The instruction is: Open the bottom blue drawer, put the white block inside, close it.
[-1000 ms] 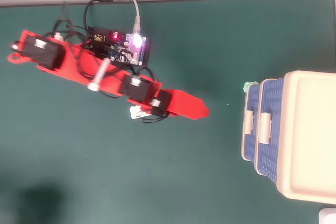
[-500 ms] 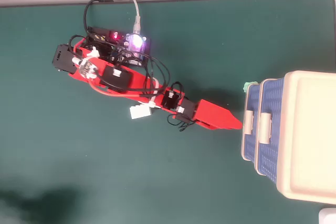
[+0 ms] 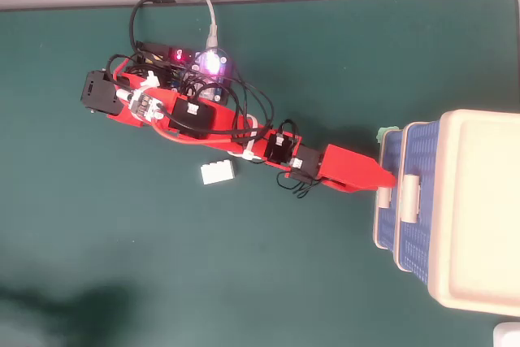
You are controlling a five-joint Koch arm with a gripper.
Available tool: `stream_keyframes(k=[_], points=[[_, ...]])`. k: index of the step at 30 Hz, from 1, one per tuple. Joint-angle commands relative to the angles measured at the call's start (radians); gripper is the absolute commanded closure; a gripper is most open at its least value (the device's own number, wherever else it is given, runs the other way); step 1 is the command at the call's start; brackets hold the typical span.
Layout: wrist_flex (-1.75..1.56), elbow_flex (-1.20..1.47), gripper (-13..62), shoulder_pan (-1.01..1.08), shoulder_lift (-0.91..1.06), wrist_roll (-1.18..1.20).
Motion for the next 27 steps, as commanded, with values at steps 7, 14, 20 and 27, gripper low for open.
stream_keyframes(k=[7,14,20,27], points=[[0.077,-0.103,31.9,-0.012,0.009,0.031],[0.325,-0.109,57.5,0.008,0.021,0.147],[0.439,-0.106,57.5,0.025,0.077,0.255],[0.471,0.242,57.6,0.025,0.364,0.275]])
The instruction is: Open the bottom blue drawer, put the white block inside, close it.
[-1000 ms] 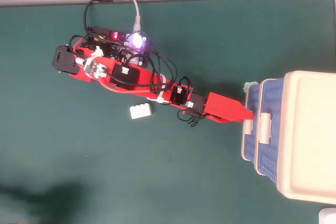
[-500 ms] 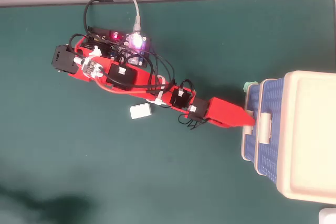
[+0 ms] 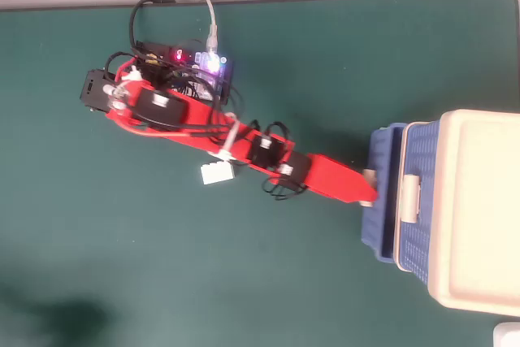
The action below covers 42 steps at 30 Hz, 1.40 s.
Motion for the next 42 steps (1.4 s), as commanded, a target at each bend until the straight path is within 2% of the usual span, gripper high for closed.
stream_keyframes(k=[1,9,10,13,14,16,19,22,24,27,32,35,42], points=[[0.018,0.138,57.6,-0.005,0.187,0.086],[0.025,0.589,56.7,0.018,0.58,0.126],[0.026,0.6,52.3,0.02,0.594,0.124],[0.026,0.604,18.1,0.021,0.632,0.115],[0.029,0.607,14.8,0.021,0.663,0.118],[0.061,0.621,14.5,0.026,0.738,0.12],[0.288,0.615,14.6,0.071,0.911,0.127],[0.726,0.558,15.0,0.149,1.103,0.15],[1.023,0.466,15.3,0.212,1.163,0.227],[1.451,0.265,15.4,0.308,1.143,0.407],[1.838,0.021,15.5,0.397,0.945,0.604],[1.925,-0.021,15.5,0.442,0.885,0.635],[1.855,-0.012,15.6,0.453,0.834,0.637]])
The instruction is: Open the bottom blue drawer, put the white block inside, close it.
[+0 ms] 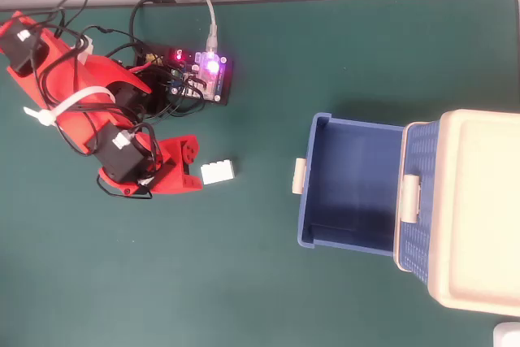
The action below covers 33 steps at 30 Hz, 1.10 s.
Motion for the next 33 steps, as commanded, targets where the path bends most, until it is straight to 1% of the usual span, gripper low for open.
stream_keyframes(k=[1,7,11,15,19,30,33], points=[[-0.043,-0.026,15.6,-0.005,-0.005,0.029],[-0.152,0.008,15.6,0.005,-0.101,0.028],[-0.206,0.083,15.5,0.031,-0.103,0.026],[-0.321,0.209,15.5,0.043,-0.103,0.017],[-0.446,0.279,15.5,0.052,-0.104,0.012],[-0.581,0.284,15.6,0.043,-0.273,-0.023],[-0.58,0.284,18.5,0.04,-0.275,-0.034]])
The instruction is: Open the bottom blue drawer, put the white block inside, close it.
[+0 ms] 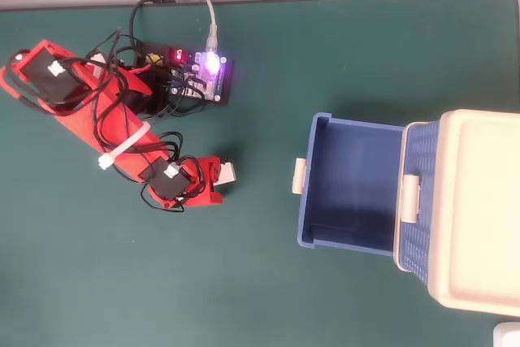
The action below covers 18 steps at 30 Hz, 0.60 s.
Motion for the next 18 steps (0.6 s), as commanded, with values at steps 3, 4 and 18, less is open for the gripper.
stream_keyframes(k=[3,4,18], points=[[0.014,-0.02,27.1,-0.023,0.008,-0.023],[0.018,-0.02,32.4,-0.031,0.009,-0.032],[0.383,-0.153,57.6,-0.025,0.239,-0.235]])
